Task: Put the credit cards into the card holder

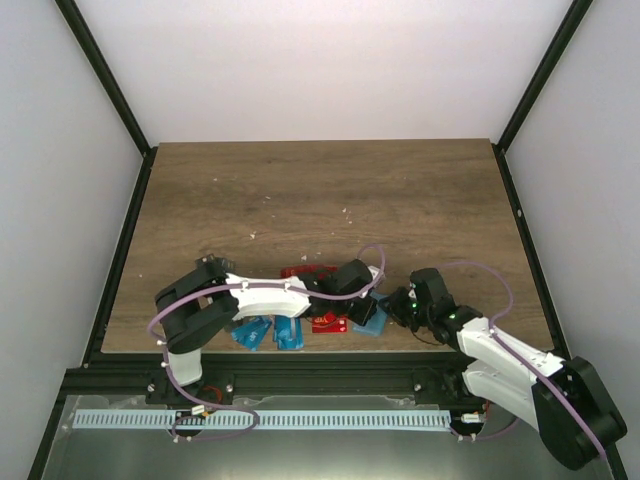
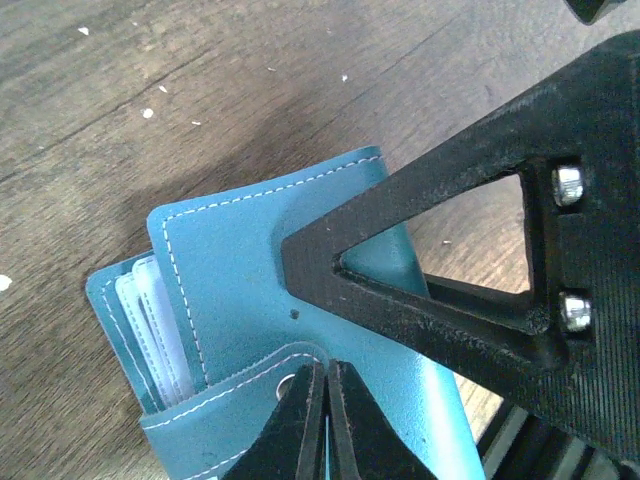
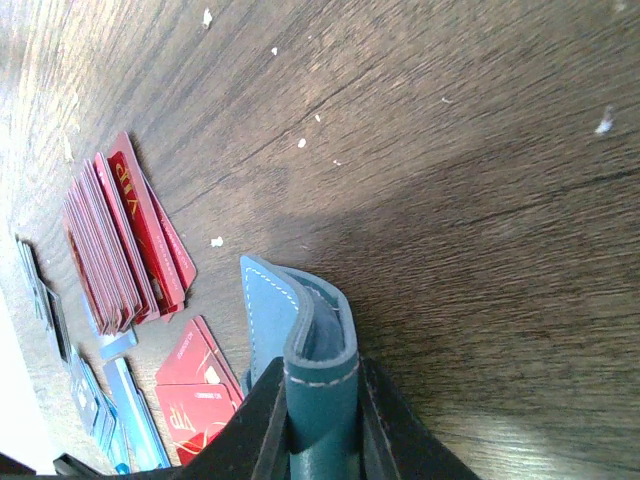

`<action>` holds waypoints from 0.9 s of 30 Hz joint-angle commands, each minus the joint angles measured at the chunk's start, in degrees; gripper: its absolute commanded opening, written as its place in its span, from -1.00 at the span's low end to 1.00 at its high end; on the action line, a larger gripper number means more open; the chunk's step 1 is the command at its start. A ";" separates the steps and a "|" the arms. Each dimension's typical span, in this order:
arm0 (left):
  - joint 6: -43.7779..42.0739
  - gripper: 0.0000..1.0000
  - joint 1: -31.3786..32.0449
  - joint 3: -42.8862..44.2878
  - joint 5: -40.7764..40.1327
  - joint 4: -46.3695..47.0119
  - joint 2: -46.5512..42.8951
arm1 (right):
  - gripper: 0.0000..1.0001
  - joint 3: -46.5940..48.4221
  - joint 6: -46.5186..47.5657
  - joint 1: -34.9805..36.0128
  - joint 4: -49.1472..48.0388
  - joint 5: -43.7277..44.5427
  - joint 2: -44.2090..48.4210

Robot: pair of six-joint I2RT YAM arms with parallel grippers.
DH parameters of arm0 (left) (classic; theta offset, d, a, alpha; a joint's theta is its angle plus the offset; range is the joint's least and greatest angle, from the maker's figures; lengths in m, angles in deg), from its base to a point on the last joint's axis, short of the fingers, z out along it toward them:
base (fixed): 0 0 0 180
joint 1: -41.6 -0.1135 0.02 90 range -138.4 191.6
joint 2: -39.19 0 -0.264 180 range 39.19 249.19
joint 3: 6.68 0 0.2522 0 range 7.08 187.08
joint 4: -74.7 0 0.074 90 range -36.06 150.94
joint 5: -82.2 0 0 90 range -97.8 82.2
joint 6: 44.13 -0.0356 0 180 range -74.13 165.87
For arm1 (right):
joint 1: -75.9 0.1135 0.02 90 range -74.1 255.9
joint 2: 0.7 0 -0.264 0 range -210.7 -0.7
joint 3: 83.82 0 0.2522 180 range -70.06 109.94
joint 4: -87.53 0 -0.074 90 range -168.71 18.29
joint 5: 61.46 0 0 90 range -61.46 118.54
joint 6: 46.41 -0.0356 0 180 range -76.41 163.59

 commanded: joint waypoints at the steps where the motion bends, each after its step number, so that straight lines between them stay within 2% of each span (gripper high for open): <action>1: -1.52 -0.92 -2.11 -2.69 11.22 3.38 2.90 | -0.99 -1.51 0.64 0.56 3.06 1.93 -0.23; 9: -2.15 -0.92 -4.30 -1.79 20.20 3.98 9.09 | -0.99 -2.80 2.14 0.56 0.34 1.13 0.71; 16: -2.22 -0.92 -5.52 0.99 21.57 0.46 15.04 | -0.99 -4.07 3.70 0.56 -1.91 -0.22 1.21; 22: -1.69 -0.92 -10.86 -1.46 29.79 4.16 17.32 | -0.99 -7.18 5.79 0.57 -5.01 -1.73 4.56; 24: -2.55 -0.92 -12.04 -0.75 31.80 3.03 18.81 | -0.99 -8.22 6.51 0.56 -6.00 -2.37 6.11; 27: -4.68 -0.92 -12.33 3.26 30.67 -3.02 21.69 | -0.99 -9.14 7.85 0.56 -7.19 -3.52 7.81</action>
